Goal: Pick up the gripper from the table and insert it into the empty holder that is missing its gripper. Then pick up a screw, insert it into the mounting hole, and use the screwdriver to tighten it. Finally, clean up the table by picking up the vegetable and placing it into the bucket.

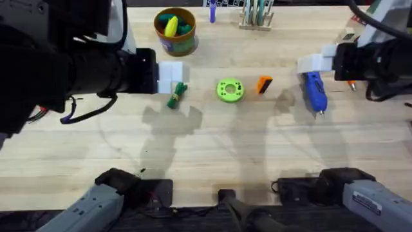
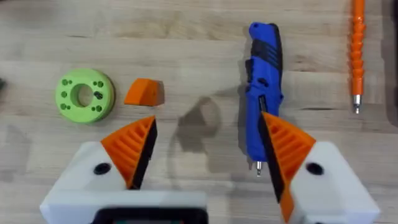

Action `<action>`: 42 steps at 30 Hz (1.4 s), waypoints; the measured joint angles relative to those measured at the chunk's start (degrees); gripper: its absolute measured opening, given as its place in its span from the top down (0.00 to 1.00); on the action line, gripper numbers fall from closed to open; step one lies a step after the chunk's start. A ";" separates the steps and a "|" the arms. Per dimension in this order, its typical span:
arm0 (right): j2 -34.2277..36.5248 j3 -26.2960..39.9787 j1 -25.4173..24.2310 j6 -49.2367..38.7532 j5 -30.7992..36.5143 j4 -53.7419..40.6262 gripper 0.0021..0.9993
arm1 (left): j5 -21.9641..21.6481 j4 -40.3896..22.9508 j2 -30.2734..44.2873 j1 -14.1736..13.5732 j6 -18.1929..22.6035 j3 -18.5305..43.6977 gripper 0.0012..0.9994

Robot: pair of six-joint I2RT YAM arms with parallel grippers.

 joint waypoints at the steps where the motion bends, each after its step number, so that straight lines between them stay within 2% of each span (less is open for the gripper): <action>1: 0.01 0.00 0.00 0.00 0.00 0.00 0.03 | 0.00 -0.66 0.00 0.00 0.00 0.00 0.01; 5: 0.01 0.00 0.00 0.00 0.00 0.00 0.02 | 0.00 -3.65 0.00 0.00 0.00 0.00 0.01; 12: 0.01 0.00 0.00 0.00 0.00 0.00 0.02 | -0.44 -3.65 0.00 0.00 0.00 0.00 0.01; 19: 0.01 0.00 0.00 0.00 0.00 0.00 0.02 | -4.75 -2.02 -0.12 0.03 0.03 -0.20 0.01; 22: 0.01 0.00 0.00 0.00 0.00 0.00 0.02 | -6.07 3.42 -1.56 0.62 0.88 -2.46 0.01; 25: 0.01 0.00 0.00 0.00 0.00 0.00 0.03 | -6.55 11.45 -5.32 2.20 2.01 -7.47 0.01; 30: 0.01 0.00 0.00 0.00 0.00 0.00 0.02 | -5.94 26.58 -14.19 7.14 2.98 -18.03 0.01; 33: 0.01 0.00 0.00 0.00 0.00 0.00 0.02 | -3.40 33.37 -19.57 10.76 4.42 -23.72 0.01; 36: 0.01 0.00 0.00 0.01 0.00 -0.01 0.02 | 1.27 37.84 -24.55 14.21 7.75 -28.67 0.01; 37: 0.01 0.00 0.00 0.00 0.00 0.00 0.02 | 3.13 38.96 -26.04 15.27 9.08 -30.13 0.01; 38: 0.01 0.00 0.00 0.00 0.00 0.00 0.02 | 8.66 40.96 -30.15 18.10 13.15 -33.77 0.01; 42: 0.01 0.00 0.00 0.00 0.00 0.00 0.02 | 16.04 41.32 -36.23 21.17 17.74 -37.75 0.01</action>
